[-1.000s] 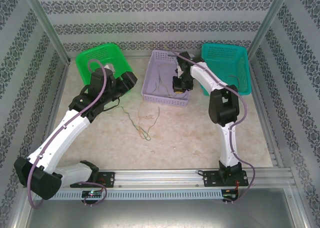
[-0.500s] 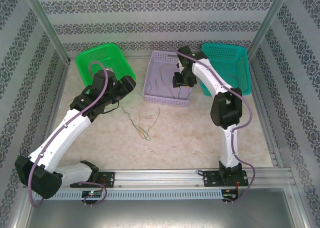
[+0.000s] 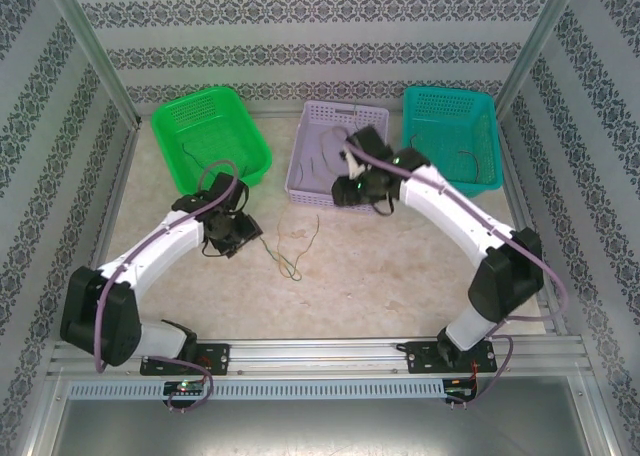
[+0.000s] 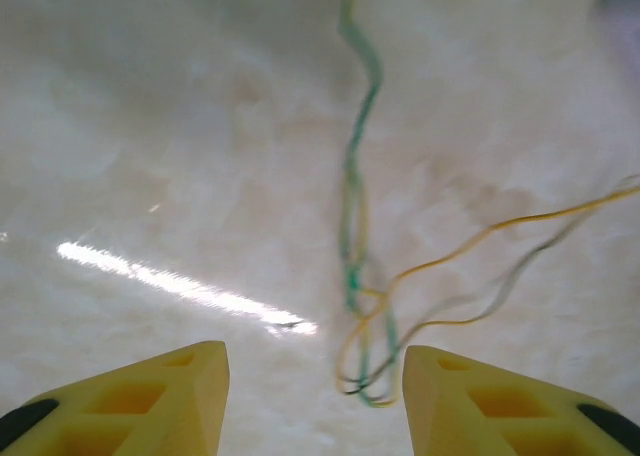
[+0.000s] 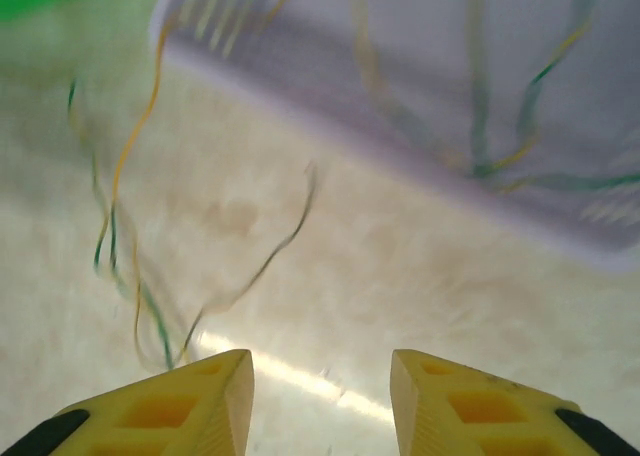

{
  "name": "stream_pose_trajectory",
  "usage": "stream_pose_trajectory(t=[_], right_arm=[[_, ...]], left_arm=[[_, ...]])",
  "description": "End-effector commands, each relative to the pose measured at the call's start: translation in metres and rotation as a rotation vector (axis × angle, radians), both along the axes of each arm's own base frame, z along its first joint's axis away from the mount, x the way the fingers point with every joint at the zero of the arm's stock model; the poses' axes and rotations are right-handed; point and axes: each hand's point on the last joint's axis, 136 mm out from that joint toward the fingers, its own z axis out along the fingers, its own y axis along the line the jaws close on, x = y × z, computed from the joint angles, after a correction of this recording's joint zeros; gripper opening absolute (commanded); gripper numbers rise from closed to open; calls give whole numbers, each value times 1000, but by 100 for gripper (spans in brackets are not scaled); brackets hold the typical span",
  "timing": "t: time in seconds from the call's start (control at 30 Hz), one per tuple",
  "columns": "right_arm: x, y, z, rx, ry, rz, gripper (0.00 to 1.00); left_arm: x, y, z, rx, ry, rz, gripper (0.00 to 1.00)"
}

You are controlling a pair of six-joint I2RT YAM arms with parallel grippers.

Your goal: Untangle the cables

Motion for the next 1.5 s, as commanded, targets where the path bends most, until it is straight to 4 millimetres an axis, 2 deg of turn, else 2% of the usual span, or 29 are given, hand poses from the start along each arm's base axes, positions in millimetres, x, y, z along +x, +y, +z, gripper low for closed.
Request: stream_pose_trajectory(t=[0.0, 0.07, 0.13, 0.27, 0.33, 0.47, 0.6, 0.67, 0.7, 0.77, 0.8, 0.87, 0.9, 0.93, 1.07, 1.27, 1.4, 1.47], right_arm=[[-24, 29, -20, 79, 28, 33, 44], [-39, 52, -31, 66, 19, 94, 49], [-41, 74, -36, 89, 10, 113, 52], [-20, 116, -34, 170, -92, 71, 60], [-6, 127, -41, 171, -113, 24, 64], [19, 136, -73, 128, -69, -85, 64], [41, 147, -84, 164, -58, -151, 64], [48, 151, -88, 167, -42, -170, 61], [51, 153, -91, 171, -35, -173, 57], [54, 155, -90, 173, -36, -178, 38], [56, 154, -83, 179, -52, -176, 27], [58, 149, -64, 182, -100, -170, 11], [59, 146, -48, 188, -130, -164, 3], [60, 143, -35, 192, -157, -156, 0], [63, 123, 35, 224, -281, -140, 0], [67, 82, 109, 246, -412, -147, 0], [69, 56, 148, 298, -475, -171, 0], [69, 48, 160, 319, -492, -172, 0]], left_arm=[[1, -4, -10, -22, 4, -21, 55], [7, -1, -17, -29, 2, 28, 67], [18, -3, -21, -72, -26, 61, 68], [39, 0, -28, -107, -51, 126, 68], [42, 6, -36, -105, -32, 161, 64], [46, 12, -49, -122, -32, 202, 58], [51, 16, -47, -118, -59, 209, 58], [53, 18, -47, -119, -66, 211, 59], [55, 17, -47, -123, -70, 211, 59], [59, 16, -50, -127, -68, 212, 60], [60, 15, -52, -128, -65, 211, 60], [66, 13, -54, -133, -66, 208, 60], [68, 13, -58, -130, -59, 208, 58], [68, 12, -61, -127, -51, 207, 55], [66, 15, -74, -96, -13, 226, 39], [49, 23, -78, -45, 35, 264, 17], [34, 31, -68, -51, 15, 328, 15], [30, 34, -59, -68, -16, 352, 17]])
